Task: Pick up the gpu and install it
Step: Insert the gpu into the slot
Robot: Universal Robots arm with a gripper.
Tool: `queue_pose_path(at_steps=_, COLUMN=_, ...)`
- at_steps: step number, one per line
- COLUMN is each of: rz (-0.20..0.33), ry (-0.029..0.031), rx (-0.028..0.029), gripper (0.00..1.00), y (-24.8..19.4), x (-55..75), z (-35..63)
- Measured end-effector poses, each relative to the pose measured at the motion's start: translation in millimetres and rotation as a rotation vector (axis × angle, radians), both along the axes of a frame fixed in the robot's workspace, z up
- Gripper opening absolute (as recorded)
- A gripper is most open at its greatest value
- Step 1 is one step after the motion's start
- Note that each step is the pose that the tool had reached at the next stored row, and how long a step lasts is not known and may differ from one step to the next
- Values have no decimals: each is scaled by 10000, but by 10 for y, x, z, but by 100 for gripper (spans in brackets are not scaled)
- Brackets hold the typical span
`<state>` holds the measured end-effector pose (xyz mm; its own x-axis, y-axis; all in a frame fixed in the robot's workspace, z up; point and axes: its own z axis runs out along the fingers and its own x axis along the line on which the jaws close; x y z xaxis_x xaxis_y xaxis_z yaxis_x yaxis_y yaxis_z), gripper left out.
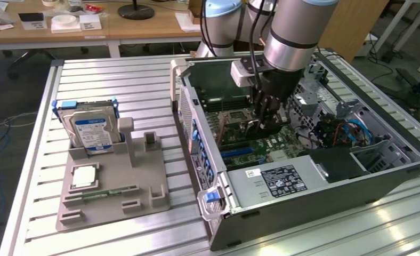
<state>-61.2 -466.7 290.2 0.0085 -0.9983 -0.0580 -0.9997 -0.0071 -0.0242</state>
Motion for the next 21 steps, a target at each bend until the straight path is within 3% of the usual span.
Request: queue_pose_path(at_steps=21, rz=0, ry=0, rx=1, gripper=27, y=0, x=-20, z=-113)
